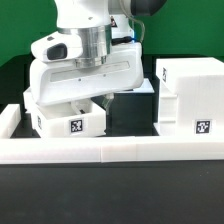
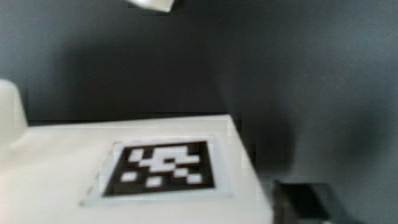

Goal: Assemble drawer

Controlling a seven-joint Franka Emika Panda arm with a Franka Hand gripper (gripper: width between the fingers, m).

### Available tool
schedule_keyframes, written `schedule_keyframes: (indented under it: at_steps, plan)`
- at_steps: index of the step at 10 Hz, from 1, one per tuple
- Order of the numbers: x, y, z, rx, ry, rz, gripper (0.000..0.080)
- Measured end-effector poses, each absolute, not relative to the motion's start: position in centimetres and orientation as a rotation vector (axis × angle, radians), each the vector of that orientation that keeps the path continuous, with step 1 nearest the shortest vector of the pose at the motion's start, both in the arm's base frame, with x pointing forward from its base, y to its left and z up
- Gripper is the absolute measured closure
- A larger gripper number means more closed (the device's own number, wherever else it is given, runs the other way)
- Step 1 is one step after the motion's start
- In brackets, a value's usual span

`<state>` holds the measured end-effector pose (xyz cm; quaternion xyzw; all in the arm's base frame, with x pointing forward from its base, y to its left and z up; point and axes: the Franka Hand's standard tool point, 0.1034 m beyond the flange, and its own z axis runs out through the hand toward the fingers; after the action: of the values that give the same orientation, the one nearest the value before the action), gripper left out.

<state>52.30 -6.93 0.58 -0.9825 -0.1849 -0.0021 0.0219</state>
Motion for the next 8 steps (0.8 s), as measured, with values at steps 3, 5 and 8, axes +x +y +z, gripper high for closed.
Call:
schedule_keyframes:
  at_steps: [3, 5, 8]
  plan:
    - [52.36, -6.94, 0.64, -3.045, -0.573, -0.009, 0.0758]
    - [52.36, -6.94, 0.64, -3.045, -0.573, -0.009, 0.0758]
    - [52.49, -6.85, 0.77, -3.043, -0.600, -0.010, 0.0758]
